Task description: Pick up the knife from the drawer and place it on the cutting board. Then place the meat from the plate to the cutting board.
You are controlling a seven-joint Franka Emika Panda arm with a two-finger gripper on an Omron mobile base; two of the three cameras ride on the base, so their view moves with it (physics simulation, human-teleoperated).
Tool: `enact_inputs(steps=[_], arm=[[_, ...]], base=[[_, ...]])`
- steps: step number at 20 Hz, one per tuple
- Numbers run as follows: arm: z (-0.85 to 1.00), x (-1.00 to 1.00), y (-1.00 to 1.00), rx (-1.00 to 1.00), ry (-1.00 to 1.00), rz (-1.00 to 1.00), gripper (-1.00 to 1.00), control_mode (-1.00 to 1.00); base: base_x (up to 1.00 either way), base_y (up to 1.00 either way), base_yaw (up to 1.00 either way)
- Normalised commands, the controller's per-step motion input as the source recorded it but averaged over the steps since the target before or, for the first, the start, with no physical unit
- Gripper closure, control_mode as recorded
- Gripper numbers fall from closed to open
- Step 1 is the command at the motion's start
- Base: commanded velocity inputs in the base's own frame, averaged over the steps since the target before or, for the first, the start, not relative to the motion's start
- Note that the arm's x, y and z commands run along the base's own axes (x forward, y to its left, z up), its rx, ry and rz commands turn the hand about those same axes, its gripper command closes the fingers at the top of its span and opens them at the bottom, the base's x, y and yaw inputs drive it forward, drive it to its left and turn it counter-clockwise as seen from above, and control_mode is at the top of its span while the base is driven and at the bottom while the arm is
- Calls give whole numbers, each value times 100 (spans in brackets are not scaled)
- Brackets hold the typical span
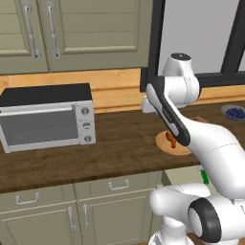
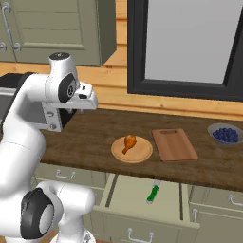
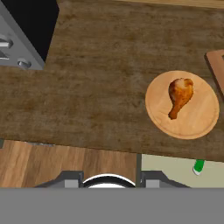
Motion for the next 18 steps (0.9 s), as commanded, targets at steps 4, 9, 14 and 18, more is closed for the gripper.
enact_inputs(steps=[4, 9, 14, 18], arm=[[0, -13, 0, 0, 0, 0, -100, -100], [-21, -59, -9, 0, 0, -3, -100, -100], [-47, -63, 0, 0, 0, -8, -100, -100], [-53, -53, 0, 0, 0, -7, -100, -100]], base=[[0, 0, 0], [0, 0, 0], [0, 0, 0], [0, 0, 0]])
